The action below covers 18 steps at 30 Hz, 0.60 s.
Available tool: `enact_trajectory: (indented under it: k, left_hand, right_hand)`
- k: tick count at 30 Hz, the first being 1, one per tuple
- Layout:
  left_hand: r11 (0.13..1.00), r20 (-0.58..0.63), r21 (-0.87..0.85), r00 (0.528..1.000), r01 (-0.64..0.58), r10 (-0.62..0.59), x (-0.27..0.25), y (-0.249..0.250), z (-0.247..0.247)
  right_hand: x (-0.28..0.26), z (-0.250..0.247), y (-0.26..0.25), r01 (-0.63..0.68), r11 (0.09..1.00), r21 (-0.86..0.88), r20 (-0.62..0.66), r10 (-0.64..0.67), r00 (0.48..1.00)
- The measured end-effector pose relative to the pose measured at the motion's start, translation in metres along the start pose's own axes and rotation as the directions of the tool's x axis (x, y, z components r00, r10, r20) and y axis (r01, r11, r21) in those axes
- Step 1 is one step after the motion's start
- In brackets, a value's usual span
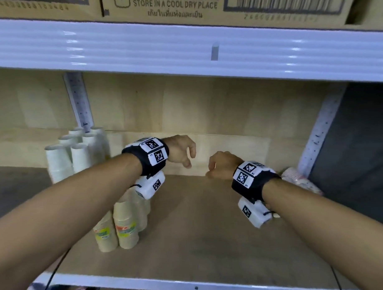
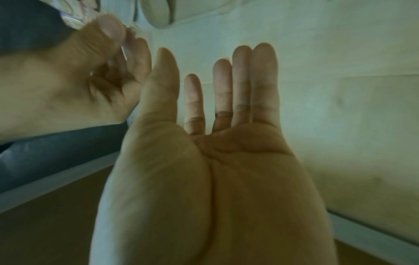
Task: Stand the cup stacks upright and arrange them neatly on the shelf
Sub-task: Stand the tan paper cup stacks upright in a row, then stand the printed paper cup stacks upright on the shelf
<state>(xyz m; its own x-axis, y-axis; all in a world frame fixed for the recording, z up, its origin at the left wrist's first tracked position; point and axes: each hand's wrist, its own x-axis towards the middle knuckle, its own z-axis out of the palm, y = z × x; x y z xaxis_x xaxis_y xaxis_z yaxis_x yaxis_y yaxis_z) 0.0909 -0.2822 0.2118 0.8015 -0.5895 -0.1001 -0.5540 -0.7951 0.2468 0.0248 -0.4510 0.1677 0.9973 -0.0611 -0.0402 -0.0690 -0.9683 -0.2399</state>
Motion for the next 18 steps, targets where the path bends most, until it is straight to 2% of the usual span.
enact_trajectory:
  k: [4, 7, 10, 15, 18]
  left_hand:
    - [0.994, 0.031, -0.002, 0.993, -0.112, 0.112, 0.030, 0.036, 0.022]
    - [0.980, 0.034, -0.020, 0.979, -0.198, 0.199, 0.048, 0.065, 0.041]
    - [0.961, 0.089, -0.017, 0.957, -0.275, 0.276, 0.066, 0.092, 0.066]
    - [0.930, 0.147, 0.004, 0.920, -0.369, 0.364, 0.097, 0.129, 0.113]
    - [0.904, 0.152, 0.036, 0.896, -0.427, 0.417, 0.109, 0.149, 0.137]
  right_hand:
    - [-0.004, -0.002, 0.060, -0.147, 0.989, 0.030, -0.020, 0.147, 0.989]
    - [-0.011, 0.000, 0.105, -0.221, 0.974, 0.056, -0.078, 0.225, 0.971]
    - [-0.019, 0.006, 0.147, -0.290, 0.955, 0.070, -0.130, 0.297, 0.946]
    - [-0.039, 0.027, 0.201, -0.415, 0.903, 0.116, -0.154, 0.429, 0.890]
    - [-0.055, 0.042, 0.218, -0.423, 0.897, 0.126, -0.217, 0.441, 0.871]
